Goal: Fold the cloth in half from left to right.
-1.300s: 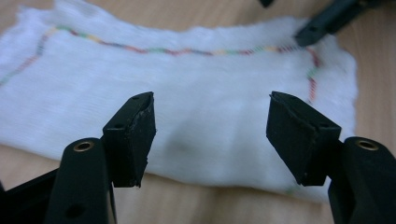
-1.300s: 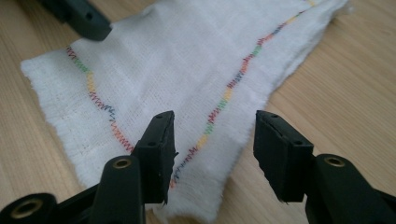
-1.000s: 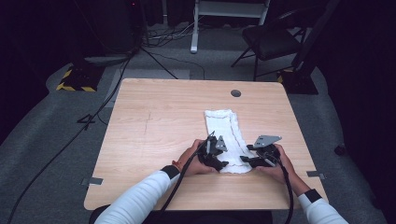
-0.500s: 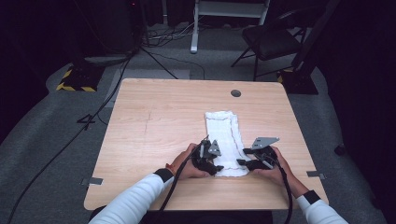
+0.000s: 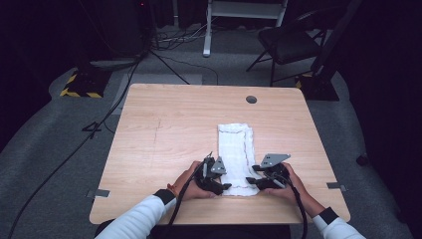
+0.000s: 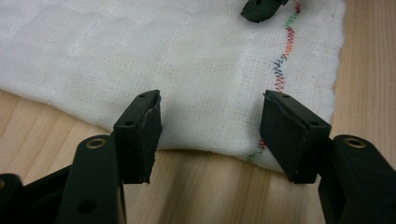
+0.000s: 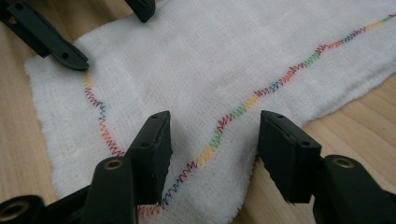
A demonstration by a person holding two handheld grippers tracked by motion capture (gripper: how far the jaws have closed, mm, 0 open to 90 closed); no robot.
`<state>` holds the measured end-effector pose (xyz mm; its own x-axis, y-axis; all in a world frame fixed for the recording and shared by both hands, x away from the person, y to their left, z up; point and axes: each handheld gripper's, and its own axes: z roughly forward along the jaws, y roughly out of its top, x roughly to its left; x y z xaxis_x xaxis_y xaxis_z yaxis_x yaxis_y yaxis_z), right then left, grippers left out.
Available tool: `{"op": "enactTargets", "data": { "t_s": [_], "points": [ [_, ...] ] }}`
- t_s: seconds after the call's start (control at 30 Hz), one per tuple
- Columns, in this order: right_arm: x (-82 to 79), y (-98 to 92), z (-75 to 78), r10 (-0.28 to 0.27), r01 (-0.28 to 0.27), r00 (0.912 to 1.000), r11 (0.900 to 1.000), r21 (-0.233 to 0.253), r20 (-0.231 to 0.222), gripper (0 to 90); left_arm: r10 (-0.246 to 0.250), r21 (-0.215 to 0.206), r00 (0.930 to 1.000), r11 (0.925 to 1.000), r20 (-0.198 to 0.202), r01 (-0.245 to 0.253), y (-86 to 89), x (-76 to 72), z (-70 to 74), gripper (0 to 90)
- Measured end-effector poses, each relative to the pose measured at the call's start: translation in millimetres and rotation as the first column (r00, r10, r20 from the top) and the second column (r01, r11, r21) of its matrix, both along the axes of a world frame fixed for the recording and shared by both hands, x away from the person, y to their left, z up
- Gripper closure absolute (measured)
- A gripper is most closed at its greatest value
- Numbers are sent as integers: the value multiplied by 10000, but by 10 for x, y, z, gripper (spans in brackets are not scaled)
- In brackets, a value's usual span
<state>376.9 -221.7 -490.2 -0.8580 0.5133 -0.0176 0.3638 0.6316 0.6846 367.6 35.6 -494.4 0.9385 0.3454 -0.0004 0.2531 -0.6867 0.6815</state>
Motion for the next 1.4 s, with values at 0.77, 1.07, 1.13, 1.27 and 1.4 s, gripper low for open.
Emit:
{"op": "enactTargets", "data": {
  "t_s": [0.77, 1.07, 1.13, 1.27, 1.4],
  "points": [
    [842, -149, 364, -1771, 1730, 9726, 9841, 401, 1503, 504, 2324, -606, 9710, 9715, 557, -2290, 229, 929, 361, 278],
    [1234, 23, 310, -2198, 2172, 9645, 9756, 334, 1467, 500, 3312, -889, 9436, 9397, -29, -3301, 142, 1374, 230, 281],
    [1314, 64, 284, -2346, 2310, 9635, 9720, 422, 1293, 498, 3574, -856, 9338, 9300, -176, -3575, 112, 1461, 198, 280],
    [1441, 155, 209, -2486, 2467, 9617, 9686, 309, 1156, 498, 3949, -651, 9181, 9158, -345, -3964, 53, 1588, 148, 280],
    [1533, 183, 142, -2708, 2697, 9567, 9626, 248, 1069, 499, 4069, -467, 9126, 9116, -402, -4085, 15, 1651, 104, 328]
  ]
}}
